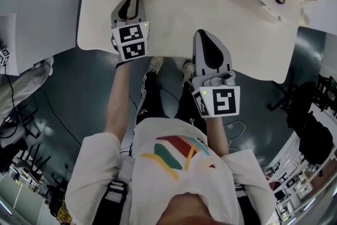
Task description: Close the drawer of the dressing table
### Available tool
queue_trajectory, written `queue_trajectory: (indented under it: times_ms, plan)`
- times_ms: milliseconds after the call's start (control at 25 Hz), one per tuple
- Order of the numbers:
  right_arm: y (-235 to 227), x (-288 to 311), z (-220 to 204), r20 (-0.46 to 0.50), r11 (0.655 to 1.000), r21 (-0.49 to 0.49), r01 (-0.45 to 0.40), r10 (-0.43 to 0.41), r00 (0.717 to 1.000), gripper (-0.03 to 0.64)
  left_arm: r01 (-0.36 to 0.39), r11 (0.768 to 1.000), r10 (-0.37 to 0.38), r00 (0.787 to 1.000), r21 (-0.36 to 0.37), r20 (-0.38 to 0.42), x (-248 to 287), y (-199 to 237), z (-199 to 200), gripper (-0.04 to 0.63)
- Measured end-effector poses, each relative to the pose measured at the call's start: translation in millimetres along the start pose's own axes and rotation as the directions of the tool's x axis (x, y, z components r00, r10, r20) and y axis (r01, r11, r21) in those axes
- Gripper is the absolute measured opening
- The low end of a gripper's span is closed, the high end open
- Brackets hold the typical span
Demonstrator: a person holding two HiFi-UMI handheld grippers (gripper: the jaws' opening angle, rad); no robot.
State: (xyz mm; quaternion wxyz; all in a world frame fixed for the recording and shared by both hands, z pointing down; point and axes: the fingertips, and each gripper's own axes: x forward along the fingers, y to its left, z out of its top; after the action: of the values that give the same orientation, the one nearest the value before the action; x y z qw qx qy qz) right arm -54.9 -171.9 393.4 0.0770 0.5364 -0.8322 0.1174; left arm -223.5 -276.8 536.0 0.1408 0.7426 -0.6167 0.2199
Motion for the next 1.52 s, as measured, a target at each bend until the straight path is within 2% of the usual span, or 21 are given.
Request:
queue_trajectory:
  times_ms: [240, 360, 440, 560, 800, 1280, 1520]
  plan:
    - [0.7, 0.2, -4.9, -0.012, 1.0, 0.002, -0.005, 0.005, 1.0, 0.0, 0.0, 1.0, 0.0, 1.0, 0.017, 0.028, -0.6, -0.3, -0.2, 0.091]
    - [2.4, 10.0, -16.4, -0.072, 0.999, -0.001, -0.054, 0.054, 0.996, 0.0, 0.008, 1.0, -0.008, 1.0, 0.01, 0.02, 0.0, -1.0, -0.2, 0.089]
    - [3.3, 22.0, -24.7, -0.124, 0.996, -0.056, -0.074, 0.067, 0.99, 0.0, 0.011, 1.0, -0.011, 1.0, 0.014, 0.018, 0.1, -1.1, -0.6, 0.09]
    - [5.1, 37.6, -22.9, -0.146, 0.98, -0.187, -0.068, 0.041, 0.988, 0.0, 0.014, 1.0, -0.014, 1.0, 0.008, 0.004, -0.5, 0.1, -0.7, 0.089]
    - [17.6, 65.2, -25.5, -0.184, 0.955, -0.263, -0.136, 0.089, 0.979, 0.002, 0.024, 1.0, -0.024, 1.0, -0.004, -0.003, -0.4, -0.5, -3.1, 0.089]
    - [30.2, 80.2, -27.9, -0.191, 0.949, -0.267, -0.169, 0.119, 0.974, 0.002, 0.042, 0.999, -0.042, 0.999, 0.008, 0.003, 16.9, 0.0, 4.3, 0.089]
    - [24.6, 75.8, -22.9, -0.168, 0.955, -0.258, -0.145, 0.103, 0.98, 0.002, 0.042, 0.999, -0.042, 0.999, 0.004, 0.003, 17.0, -0.2, 6.7, 0.089]
